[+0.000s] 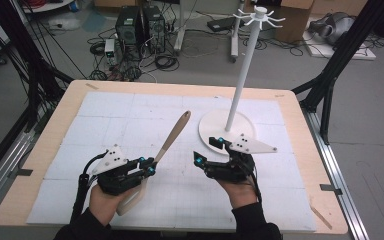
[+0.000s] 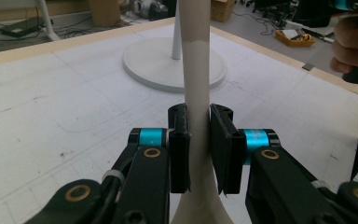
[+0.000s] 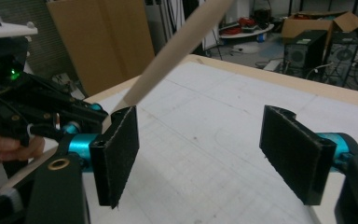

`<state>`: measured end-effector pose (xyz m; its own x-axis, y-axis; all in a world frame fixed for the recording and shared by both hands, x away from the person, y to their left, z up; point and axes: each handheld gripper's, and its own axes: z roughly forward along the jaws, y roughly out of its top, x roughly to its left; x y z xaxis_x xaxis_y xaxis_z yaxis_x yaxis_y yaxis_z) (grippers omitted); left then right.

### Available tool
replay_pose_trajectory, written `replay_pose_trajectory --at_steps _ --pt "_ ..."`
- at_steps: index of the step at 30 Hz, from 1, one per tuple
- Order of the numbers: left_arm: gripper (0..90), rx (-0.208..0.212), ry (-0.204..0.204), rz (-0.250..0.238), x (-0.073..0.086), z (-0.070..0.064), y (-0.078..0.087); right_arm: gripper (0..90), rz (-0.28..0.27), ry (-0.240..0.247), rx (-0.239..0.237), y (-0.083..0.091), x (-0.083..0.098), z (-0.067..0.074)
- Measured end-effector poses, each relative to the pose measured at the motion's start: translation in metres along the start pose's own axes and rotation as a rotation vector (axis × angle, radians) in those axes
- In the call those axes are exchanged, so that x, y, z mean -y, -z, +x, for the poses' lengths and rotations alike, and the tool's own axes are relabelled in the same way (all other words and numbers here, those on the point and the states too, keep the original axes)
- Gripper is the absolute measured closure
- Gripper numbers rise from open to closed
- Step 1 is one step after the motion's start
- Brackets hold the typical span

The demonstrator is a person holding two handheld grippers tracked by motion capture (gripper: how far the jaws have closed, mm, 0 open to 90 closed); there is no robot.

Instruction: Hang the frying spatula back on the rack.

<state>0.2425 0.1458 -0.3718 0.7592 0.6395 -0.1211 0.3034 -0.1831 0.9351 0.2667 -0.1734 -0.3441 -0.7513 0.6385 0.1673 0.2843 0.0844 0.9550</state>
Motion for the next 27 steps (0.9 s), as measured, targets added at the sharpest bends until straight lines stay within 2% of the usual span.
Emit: replay_pose_trajectory --at_steps 4,9,15,18,25,27 --pt "77.6 0.003 -0.002 0.003 0.000 -0.002 -0.002 28.6 0.005 -0.004 -0.012 -0.009 -0.004 0.002" --pt "77.6 0.015 -0.012 0.008 0.001 -0.006 -0.004 29.0 0.012 -0.034 -0.027 -0.022 -0.010 0.002" --pt "77.6 0.031 -0.043 0.019 -0.001 -0.014 -0.008 30.5 0.010 -0.021 -0.044 -0.033 -0.018 0.008" --pt "77.6 0.033 -0.043 0.021 -0.001 -0.015 -0.008 30.4 0.004 -0.012 -0.045 -0.035 -0.021 0.010" --pt "77.6 0.026 -0.050 0.013 -0.002 -0.017 -0.007 34.8 -0.012 -0.019 -0.054 -0.039 -0.029 0.014" --pt "77.5 0.026 -0.054 0.010 -0.003 -0.017 -0.006 40.5 -0.025 -0.026 -0.062 -0.039 -0.032 0.015"
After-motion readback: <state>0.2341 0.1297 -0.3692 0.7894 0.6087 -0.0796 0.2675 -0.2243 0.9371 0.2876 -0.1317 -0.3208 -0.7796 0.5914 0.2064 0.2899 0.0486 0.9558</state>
